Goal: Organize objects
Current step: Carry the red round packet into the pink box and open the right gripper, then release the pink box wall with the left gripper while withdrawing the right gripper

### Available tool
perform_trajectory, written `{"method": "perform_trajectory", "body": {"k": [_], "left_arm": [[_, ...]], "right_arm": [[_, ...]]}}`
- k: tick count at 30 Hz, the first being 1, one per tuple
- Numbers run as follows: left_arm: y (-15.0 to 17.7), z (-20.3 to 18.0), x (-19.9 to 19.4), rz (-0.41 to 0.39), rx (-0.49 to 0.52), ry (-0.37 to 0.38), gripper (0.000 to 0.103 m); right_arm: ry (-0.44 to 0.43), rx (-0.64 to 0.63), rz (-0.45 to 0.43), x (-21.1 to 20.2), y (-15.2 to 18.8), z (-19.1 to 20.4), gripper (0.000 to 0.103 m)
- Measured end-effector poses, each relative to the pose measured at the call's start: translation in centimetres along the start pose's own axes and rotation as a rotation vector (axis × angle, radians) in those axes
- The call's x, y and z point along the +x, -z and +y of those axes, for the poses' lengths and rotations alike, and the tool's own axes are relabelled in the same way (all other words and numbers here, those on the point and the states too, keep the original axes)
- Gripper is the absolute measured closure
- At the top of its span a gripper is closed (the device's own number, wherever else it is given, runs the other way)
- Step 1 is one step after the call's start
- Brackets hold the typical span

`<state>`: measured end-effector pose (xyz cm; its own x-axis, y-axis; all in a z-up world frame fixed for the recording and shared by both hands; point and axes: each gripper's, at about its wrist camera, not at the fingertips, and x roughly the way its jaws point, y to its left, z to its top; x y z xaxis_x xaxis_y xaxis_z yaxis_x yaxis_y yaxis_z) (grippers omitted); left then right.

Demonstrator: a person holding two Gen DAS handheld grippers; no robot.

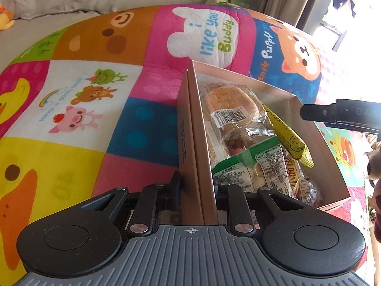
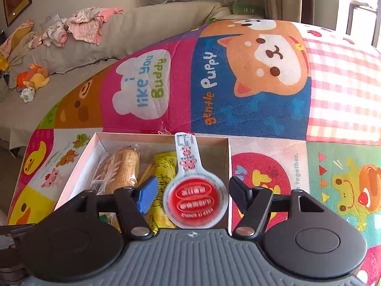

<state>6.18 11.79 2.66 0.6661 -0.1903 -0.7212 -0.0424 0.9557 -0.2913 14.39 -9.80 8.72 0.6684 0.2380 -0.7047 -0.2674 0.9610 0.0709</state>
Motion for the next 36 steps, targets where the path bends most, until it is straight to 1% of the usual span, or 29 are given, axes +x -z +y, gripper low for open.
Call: {"method": "perform_trajectory", "body": {"k": [3,5,6,8,10,13,15,17,19,20,21,22,24,25,26,27,30,32,34,36], "left_arm": [[0.0,0.0,0.1,0.002,0.002,-0.003,0.080],[-0.1,-0.1,0.1,0.004,0.004,-0.009,0.080],[-0.1,-0.3,0.1,0.005,0.007,-0.016,0.081],[-0.3,-0.7,0.3,0.010,0.015,-0.028,0.081],[-0.6,-1.6,0.8,0.020,0.030,-0.031,0.082],[-1.3,-4.4,2.3,0.040,0.082,-0.025,0.081],[-1.8,-6.2,3.7,0.047,0.125,-0.004,0.082],[-2.3,-7.2,4.7,0.034,0.154,-0.018,0.085],[-2.6,-7.2,5.3,0.026,0.184,-0.046,0.079],[-2.7,-6.8,5.6,0.021,0.189,-0.069,0.067],[-2.7,-6.1,5.7,0.006,0.177,-0.077,0.052],[-2.8,-5.4,5.7,-0.011,0.159,-0.075,0.046],[-3.2,-4.6,5.8,-0.024,0.128,-0.098,0.024],[-3.4,-4.5,5.9,-0.029,0.129,-0.120,0.019],[-3.5,-4.5,6.0,-0.036,0.141,-0.141,0.011],[-3.7,-4.6,6.1,-0.046,0.155,-0.158,0.005],[-3.9,-4.9,6.5,-0.028,0.162,-0.165,0.004],[-4.0,-5.3,6.7,-0.028,0.163,-0.185,0.006],[-4.0,-5.6,6.7,-0.025,0.160,-0.185,0.012],[-4.0,-5.8,6.5,-0.023,0.158,-0.176,0.023]], "right_arm": [[0.001,-0.065,-0.040,-2.1,0.9,-0.3,0.033],[-0.052,-0.110,-0.044,-4.0,2.1,-0.9,0.032],[-0.085,-0.126,-0.037,-4.9,2.9,-1.2,0.027],[-0.153,-0.159,-0.019,-6.7,5.0,-1.7,0.023],[-0.176,-0.199,-0.006,-7.9,7.3,-2.0,0.023],[-0.125,-0.235,0.001,-7.8,9.9,-2.4,0.022],[-0.074,-0.210,0.002,-6.9,10.6,-3.0,0.022],[-0.003,-0.163,-0.010,-5.6,10.8,-3.9,0.022],[0.032,-0.105,-0.031,-4.7,10.7,-4.8,0.022],[0.027,-0.075,-0.038,-4.4,10.6,-5.2,0.022],[0.000,-0.049,-0.039,-4.1,10.5,-5.5,0.022],[-0.020,-0.030,-0.049,-3.9,10.6,-5.7,0.022],[-0.033,-0.041,-0.071,-3.7,11.0,-5.5,0.022],[-0.037,-0.045,-0.082,-3.6,11.1,-5.4,0.022],[-0.040,-0.043,-0.088,-3.4,11.1,-5.3,0.022],[-0.042,-0.039,-0.091,-3.3,11.0,-5.2,0.022],[-0.029,-0.037,-0.106,-3.0,10.8,-4.9,0.022],[0.002,-0.043,-0.123,-2.9,10.8,-4.8,0.022],[0.037,-0.028,-0.129,-2.8,10.6,-5.0,0.022],[0.073,-0.006,-0.131,-2.8,10.5,-5.3,0.022]]}}
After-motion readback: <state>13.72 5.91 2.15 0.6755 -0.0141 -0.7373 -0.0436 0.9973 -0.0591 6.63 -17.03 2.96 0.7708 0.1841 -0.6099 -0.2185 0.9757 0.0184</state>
